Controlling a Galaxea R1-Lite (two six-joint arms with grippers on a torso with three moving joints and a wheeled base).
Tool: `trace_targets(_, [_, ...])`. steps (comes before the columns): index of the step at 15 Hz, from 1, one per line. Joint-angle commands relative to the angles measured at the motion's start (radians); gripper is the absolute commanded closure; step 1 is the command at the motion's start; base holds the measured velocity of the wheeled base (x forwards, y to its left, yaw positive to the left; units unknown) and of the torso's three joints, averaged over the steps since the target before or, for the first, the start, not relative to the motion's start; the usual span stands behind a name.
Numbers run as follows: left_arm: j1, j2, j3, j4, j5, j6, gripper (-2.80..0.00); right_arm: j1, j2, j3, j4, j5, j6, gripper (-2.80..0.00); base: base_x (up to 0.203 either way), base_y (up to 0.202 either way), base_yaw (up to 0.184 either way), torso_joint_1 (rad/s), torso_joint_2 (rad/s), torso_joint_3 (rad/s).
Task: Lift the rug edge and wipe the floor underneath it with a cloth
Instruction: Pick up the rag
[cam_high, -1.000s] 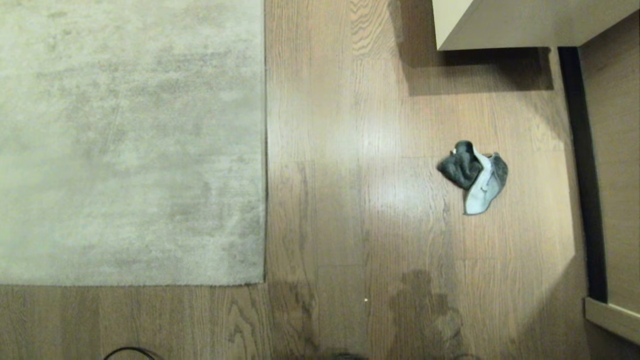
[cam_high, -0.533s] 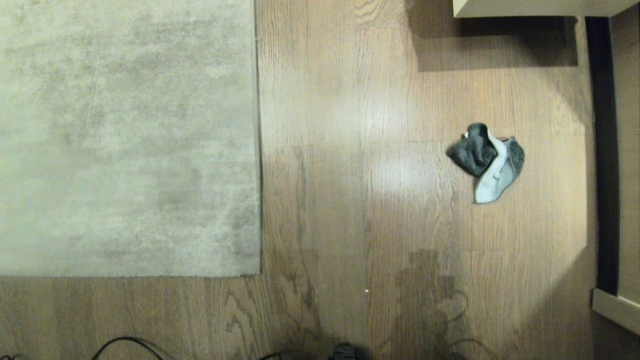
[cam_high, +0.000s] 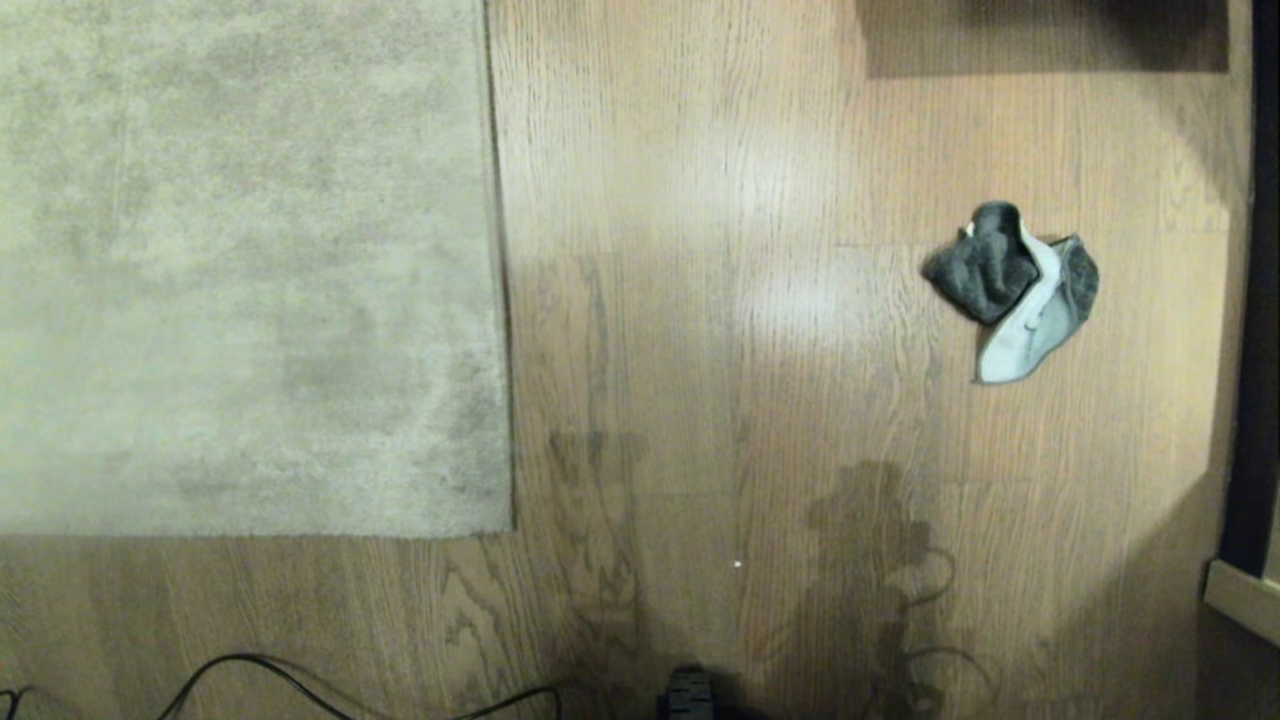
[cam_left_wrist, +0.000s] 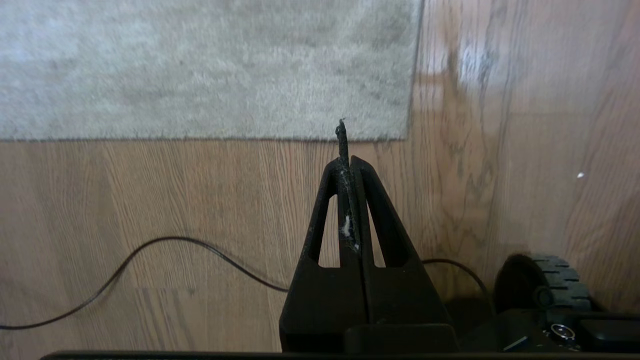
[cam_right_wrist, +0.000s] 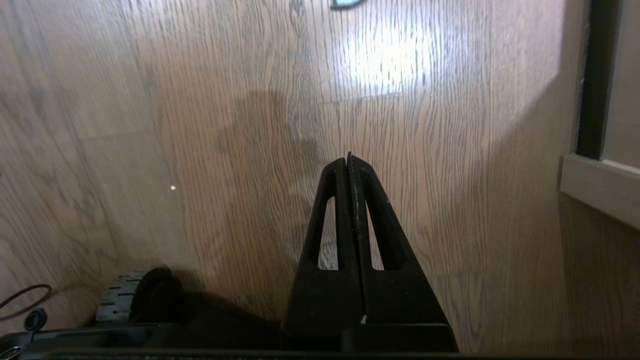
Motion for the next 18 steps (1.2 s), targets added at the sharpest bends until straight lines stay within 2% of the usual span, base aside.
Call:
trace_targets(1, [0.0, 0.002, 0.0, 0.001, 0.0, -0.001, 0.0, 0.0, 0.001, 0.0, 0.0, 0.0, 0.001, 0.0, 0.0, 0.0, 0.0, 0.003, 0.0, -0.198])
trace_targets(9, [0.0, 0.002, 0.0, 0.001, 0.0, -0.001, 0.0, 0.0, 0.0, 0.0, 0.0, 0.0, 0.0, 0.0, 0.0, 0.0, 0.0, 0.002, 0.0, -0.179])
trace_targets(18, [0.0, 0.002, 0.0, -0.002, 0.0, 0.001, 0.0, 0.0, 0.0, 0.0, 0.0, 0.0, 0.001, 0.0, 0.0, 0.0, 0.0, 0.0, 0.0, -0.01])
